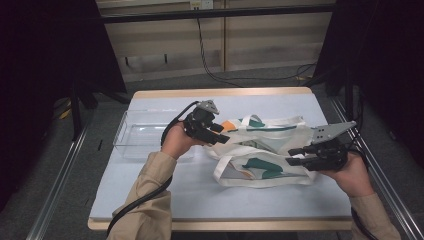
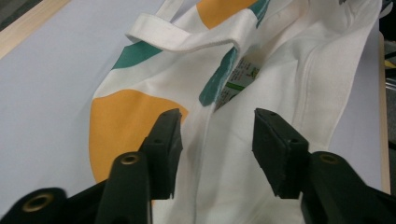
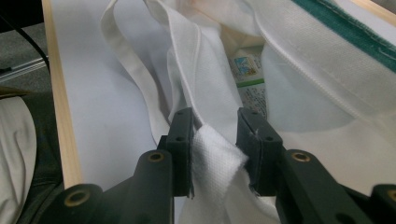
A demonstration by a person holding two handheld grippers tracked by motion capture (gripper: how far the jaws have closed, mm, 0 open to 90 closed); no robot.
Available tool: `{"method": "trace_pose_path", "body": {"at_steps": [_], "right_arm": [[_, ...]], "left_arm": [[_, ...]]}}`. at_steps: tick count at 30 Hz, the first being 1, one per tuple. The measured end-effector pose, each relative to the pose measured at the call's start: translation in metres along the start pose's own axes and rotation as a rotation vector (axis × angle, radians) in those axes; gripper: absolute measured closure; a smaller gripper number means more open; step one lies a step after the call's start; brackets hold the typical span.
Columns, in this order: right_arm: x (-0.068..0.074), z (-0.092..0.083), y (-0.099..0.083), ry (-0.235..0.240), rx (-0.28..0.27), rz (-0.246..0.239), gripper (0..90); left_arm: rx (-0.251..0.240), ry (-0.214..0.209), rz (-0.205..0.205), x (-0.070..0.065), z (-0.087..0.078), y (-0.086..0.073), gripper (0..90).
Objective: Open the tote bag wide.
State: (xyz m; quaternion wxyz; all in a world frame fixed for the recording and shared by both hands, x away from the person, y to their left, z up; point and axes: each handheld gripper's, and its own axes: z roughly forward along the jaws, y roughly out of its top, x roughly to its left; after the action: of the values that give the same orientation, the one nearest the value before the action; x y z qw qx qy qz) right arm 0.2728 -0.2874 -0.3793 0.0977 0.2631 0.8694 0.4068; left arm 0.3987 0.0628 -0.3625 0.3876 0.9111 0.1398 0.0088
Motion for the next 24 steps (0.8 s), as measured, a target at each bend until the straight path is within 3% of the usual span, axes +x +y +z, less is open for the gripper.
{"method": "trace_pose_path", "body": {"at_steps": [3, 4, 8, 11, 14, 15, 18, 24], "right_arm": [[0.001, 0.0, -0.001, 0.002, 0.001, 0.003, 67.5], [0.001, 0.0, -0.001, 0.003, 0.002, 0.003, 67.5], [0.001, -0.001, -0.001, 0.008, 0.0, 0.004, 67.5], [0.001, 0.0, -0.001, 0.008, -0.001, 0.007, 67.5], [0.001, 0.0, -0.002, 0.01, -0.005, 0.003, 67.7], [0.001, 0.0, -0.002, 0.013, -0.006, 0.004, 67.8], [0.002, -0.002, -0.002, 0.012, -0.009, 0.004, 68.3], [0.003, -0.001, -0.004, 0.02, -0.009, 0.014, 68.6]], "left_arm": [[0.021, -0.004, -0.009, 0.002, 0.002, 0.002, 62.1], [0.013, -0.003, -0.027, 0.001, 0.003, 0.003, 63.9], [0.008, 0.004, -0.036, 0.001, 0.004, 0.005, 72.8], [0.022, -0.001, -0.019, 0.002, 0.004, 0.007, 74.9], [0.014, -0.001, -0.031, 0.002, 0.006, 0.008, 77.6], [0.034, 0.0, -0.016, 0.003, 0.004, 0.009, 78.5], [0.02, 0.011, -0.032, 0.003, 0.003, 0.011, 80.8], [0.044, 0.021, -0.031, 0.006, 0.0, 0.014, 82.5]]}}
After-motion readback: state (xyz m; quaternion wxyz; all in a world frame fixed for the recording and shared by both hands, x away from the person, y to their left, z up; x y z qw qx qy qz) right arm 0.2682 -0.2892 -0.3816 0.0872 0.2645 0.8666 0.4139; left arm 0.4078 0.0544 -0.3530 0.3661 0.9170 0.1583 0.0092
